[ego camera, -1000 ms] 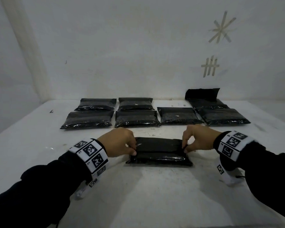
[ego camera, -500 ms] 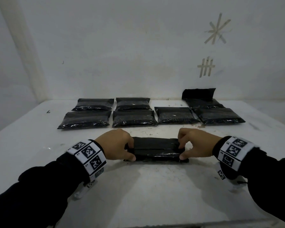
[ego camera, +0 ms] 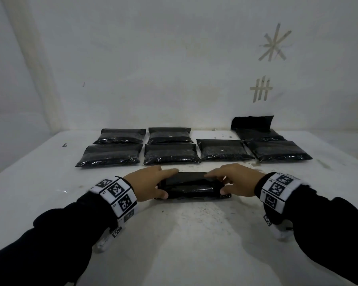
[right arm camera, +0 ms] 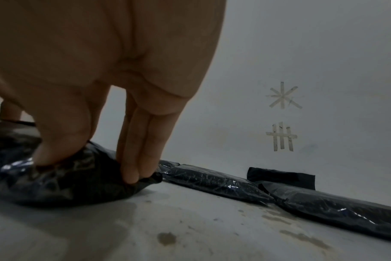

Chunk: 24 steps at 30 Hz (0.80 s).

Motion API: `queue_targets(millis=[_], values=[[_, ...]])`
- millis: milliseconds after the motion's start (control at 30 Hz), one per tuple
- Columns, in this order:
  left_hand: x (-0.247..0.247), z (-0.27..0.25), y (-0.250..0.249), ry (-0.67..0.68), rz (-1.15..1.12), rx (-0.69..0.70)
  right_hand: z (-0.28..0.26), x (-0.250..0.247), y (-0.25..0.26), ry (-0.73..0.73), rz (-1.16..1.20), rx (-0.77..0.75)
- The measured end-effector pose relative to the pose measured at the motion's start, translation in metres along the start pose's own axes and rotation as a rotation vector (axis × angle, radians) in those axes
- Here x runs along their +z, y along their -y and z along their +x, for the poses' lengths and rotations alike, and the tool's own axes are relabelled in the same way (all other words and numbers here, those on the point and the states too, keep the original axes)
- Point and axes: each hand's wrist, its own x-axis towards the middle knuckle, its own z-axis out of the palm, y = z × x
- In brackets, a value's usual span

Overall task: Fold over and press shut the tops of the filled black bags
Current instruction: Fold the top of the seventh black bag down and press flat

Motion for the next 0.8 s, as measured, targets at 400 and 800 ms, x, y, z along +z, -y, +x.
queue_targets(millis=[400, 800], values=[[0.011, -0.003, -0.018, 0.037, 0.217, 0.038, 0.0, 0.01, 0.012, -0.072, -0.341, -0.147], [0.012, -0.003, -0.027, -0.12, 0.613, 0.147, -0.005, 0.009, 0.023, 0.005, -0.154, -0.084]])
